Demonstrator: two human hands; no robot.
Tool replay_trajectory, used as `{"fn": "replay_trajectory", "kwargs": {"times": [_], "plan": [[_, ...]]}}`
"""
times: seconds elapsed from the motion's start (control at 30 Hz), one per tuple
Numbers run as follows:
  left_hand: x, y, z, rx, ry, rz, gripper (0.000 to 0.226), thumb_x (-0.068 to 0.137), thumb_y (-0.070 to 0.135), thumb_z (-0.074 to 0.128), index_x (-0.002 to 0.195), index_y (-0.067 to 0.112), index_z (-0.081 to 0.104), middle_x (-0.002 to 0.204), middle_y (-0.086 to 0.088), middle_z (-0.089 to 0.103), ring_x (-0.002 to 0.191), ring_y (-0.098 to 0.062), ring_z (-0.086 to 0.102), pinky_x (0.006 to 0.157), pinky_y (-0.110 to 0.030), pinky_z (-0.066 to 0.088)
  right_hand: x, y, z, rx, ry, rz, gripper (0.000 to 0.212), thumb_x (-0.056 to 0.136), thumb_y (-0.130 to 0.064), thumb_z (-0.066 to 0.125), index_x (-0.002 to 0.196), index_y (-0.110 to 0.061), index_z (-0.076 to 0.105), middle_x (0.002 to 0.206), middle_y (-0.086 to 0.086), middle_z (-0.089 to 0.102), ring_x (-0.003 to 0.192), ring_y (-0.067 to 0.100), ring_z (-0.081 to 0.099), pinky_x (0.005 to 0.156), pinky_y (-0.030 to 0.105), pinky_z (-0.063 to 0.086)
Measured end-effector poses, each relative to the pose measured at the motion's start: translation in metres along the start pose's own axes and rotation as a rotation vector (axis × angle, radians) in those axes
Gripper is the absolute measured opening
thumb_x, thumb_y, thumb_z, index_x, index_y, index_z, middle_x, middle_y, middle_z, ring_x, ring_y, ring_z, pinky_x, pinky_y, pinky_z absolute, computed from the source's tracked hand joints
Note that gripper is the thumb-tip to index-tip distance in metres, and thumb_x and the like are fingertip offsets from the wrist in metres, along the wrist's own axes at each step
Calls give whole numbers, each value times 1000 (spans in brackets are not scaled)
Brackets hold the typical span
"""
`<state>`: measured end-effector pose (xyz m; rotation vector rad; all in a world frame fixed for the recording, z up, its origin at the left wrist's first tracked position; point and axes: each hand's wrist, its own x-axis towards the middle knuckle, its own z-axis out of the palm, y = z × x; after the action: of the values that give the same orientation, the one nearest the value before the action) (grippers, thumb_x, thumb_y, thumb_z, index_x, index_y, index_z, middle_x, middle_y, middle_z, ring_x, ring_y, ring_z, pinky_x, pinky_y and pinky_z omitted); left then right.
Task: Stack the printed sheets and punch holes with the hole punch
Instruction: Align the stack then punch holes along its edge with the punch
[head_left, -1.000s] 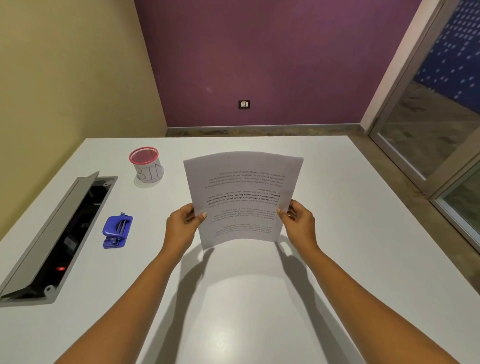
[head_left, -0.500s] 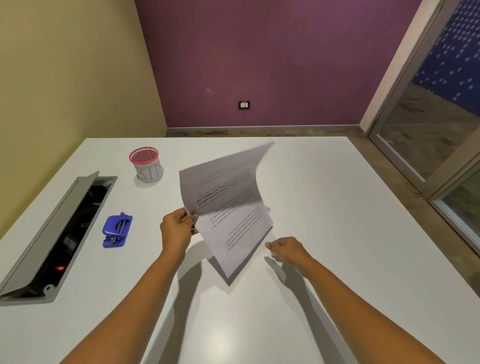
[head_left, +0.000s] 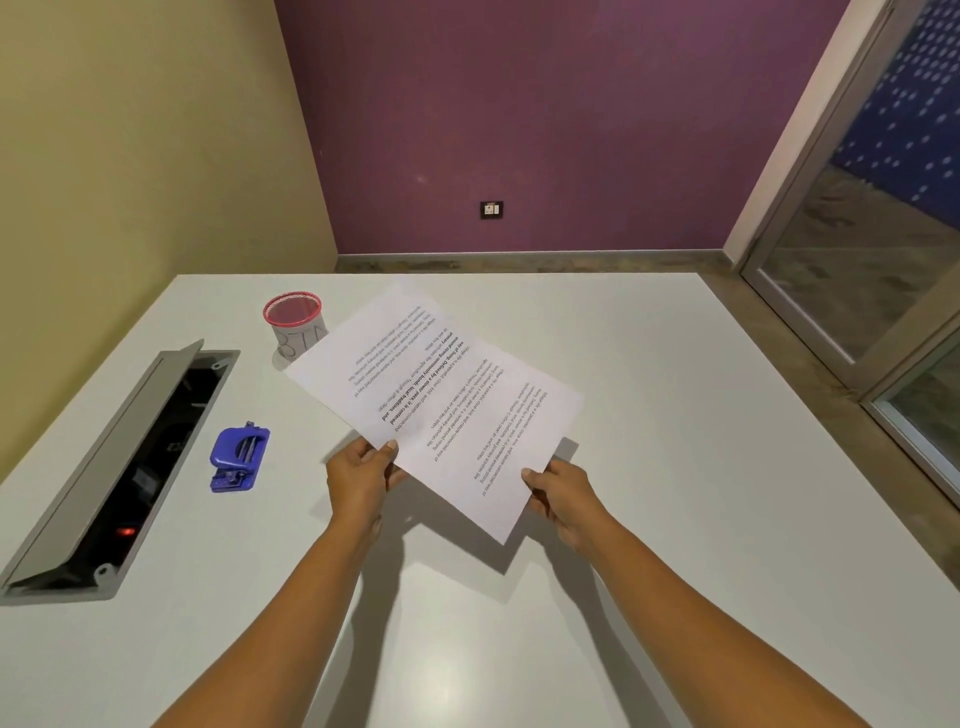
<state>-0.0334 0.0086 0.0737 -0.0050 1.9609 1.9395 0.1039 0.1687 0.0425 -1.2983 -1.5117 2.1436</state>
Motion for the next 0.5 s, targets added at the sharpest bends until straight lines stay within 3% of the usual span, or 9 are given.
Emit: {"fn": "replay_trajectory", "kwargs": {"times": [0.1,0.2,0.27,0.37,0.43,0.5], "plan": [[1,-1,-4,-31,-12,-30,29,85,-1,58,61,12,49,41,12,50,41,-4,53,50,-15,51,0,-3,-2,-27,-8,-27,21,90,3,50,106,-8,59,103,6,65,84,16,64,56,15,54],[3,0,-10,-63,16,-44,26,84,-2,59,64,10,47,45,7,51,41,-3,53,55,-16,55,0,-7,-9,-79,2,-37,26,91,4,49,114,-3,58,106,9,64,76,12,62,46,11,48],[5,2,-14,-105,35,-70,9,83,-3,60,86,2,53,60,-4,53,48,-6,56,66,-23,58,1,-10,-16,-113,4,-46,29,91,3,48,119,-2,56,111,9,63,81,15,62,50,14,48],[14,3,-25,-145,67,-110,48,82,-3,61,125,-4,41,73,-9,53,64,-16,53,78,-32,52,2,-15,-27,-187,12,-62,30,93,1,47,122,-3,54,119,13,63,98,27,62,69,25,50],[20,6,-32,-129,96,-120,53,82,-2,62,130,-3,39,85,-12,58,68,-17,55,74,-32,51,2,-19,-33,-266,20,-78,31,94,-2,45,124,-4,53,121,17,62,108,36,60,81,35,48],[26,8,-40,-118,109,-143,44,82,-1,62,124,4,50,98,-14,63,73,-18,60,65,-27,51,3,-23,-39,-348,29,-96,34,95,-4,41,129,-6,50,122,17,61,111,37,58,93,42,48]]}}
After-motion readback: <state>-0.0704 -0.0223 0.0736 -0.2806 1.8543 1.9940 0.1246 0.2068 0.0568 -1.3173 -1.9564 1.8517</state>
